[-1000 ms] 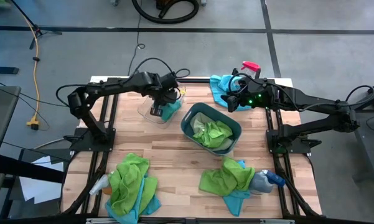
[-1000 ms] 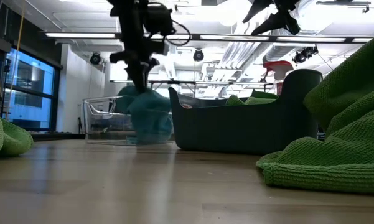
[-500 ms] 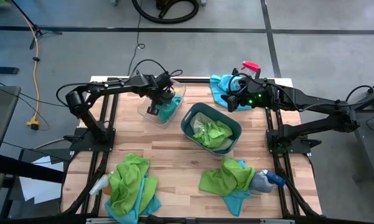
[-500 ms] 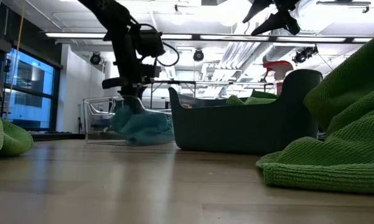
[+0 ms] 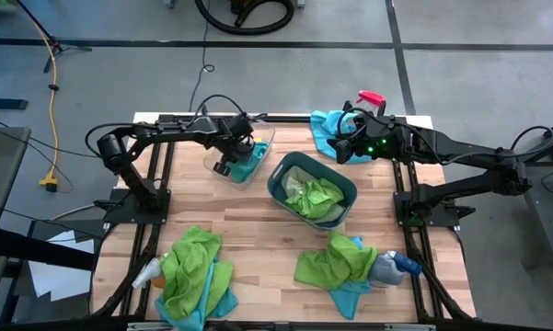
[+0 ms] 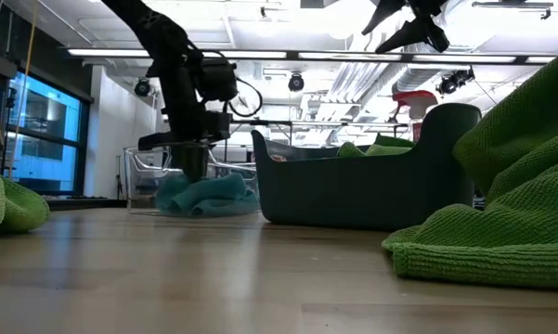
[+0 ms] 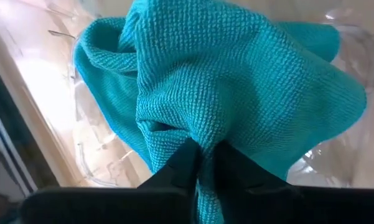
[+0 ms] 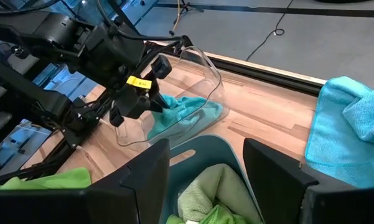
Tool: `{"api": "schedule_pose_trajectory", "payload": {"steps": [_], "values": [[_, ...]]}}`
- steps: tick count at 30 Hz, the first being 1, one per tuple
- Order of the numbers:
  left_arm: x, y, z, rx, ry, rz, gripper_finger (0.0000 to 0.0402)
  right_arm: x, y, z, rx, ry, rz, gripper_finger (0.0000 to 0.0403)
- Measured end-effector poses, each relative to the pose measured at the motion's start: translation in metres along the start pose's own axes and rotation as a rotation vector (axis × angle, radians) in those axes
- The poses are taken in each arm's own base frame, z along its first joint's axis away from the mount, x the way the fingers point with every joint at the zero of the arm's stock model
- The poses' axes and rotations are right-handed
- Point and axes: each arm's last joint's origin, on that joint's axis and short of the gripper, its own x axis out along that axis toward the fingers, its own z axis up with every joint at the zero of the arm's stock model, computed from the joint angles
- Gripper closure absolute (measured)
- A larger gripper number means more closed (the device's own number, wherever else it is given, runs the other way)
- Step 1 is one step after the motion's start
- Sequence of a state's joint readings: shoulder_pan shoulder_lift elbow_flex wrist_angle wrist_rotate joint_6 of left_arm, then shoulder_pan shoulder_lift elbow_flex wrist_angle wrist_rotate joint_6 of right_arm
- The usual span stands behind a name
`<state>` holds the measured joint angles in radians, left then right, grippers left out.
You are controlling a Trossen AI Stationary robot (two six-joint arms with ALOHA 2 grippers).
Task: Sort microfiber towel by color & place in baskets
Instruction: Put the blue microfiber towel into the transparent bin
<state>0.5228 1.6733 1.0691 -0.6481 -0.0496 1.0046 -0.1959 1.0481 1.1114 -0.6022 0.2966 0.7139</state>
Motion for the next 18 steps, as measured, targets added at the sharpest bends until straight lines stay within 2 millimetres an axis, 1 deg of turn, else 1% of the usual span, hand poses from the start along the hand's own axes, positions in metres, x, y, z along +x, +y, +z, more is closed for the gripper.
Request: {"api": "schedule_pose_trajectory", "payload": {"steps": [11,18], "values": [[0.0001,0.0006,0.0008,-0.01,0.022,0.028,0.0274,0.0,0.0,0.0001,0.003,0.0,0.0,0.0199],[-0.0005,-0.0038,0.0073,-0.026,0.065,0.06,0.0223,0.0,0.0,0.0,0.004,0.0,0.0,0.0199]]}}
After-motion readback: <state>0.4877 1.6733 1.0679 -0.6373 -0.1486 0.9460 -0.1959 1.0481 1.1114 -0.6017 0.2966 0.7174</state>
